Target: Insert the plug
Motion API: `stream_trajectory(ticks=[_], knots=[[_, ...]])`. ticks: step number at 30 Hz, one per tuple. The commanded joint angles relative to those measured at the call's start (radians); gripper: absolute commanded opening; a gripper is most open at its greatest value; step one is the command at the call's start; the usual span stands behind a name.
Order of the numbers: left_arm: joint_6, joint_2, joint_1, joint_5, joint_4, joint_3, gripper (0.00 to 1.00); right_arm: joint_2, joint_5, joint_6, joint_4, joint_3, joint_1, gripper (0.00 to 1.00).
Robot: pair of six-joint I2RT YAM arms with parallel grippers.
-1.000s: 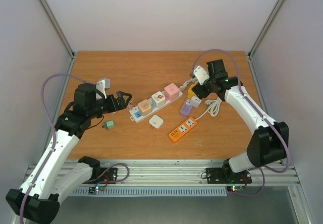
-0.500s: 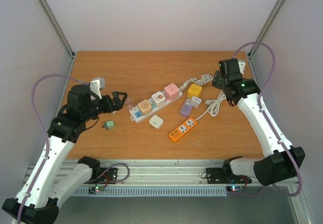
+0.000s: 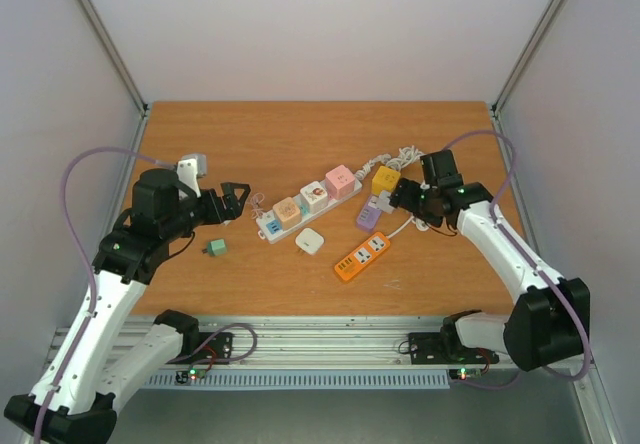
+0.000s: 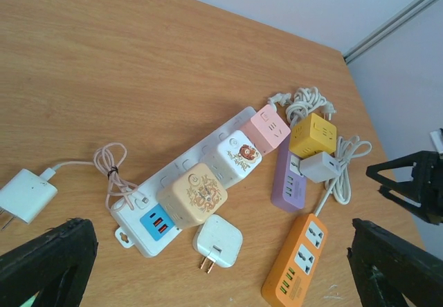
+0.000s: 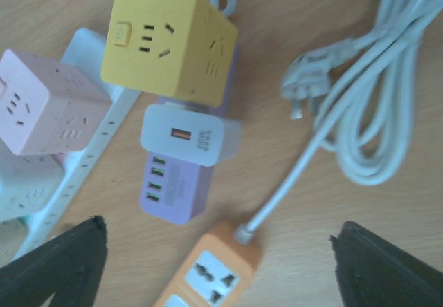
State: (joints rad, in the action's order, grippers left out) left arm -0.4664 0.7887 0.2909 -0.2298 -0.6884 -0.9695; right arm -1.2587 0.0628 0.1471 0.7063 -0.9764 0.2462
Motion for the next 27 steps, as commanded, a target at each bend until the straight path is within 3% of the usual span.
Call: stream_trajectory(ticks=[1, 11, 27], knots=[[0.017, 0.005, -0.005, 0.011, 0.031, 0.001, 0.99, -0.064, 0.18, 0.106, -0.122, 0.022, -0.02, 0.82], [0.004, 0.048, -0.005, -0.001, 0.053, 0.005, 0.99, -0.227, 0.179, 0.129, -0.172, -0.03, -0.065, 0.6], [0.001, 0.045, -0.005, 0.001, 0.047, 0.012, 0.99, -0.345, 0.196, 0.083, -0.183, -0.078, -0.068, 0.54]])
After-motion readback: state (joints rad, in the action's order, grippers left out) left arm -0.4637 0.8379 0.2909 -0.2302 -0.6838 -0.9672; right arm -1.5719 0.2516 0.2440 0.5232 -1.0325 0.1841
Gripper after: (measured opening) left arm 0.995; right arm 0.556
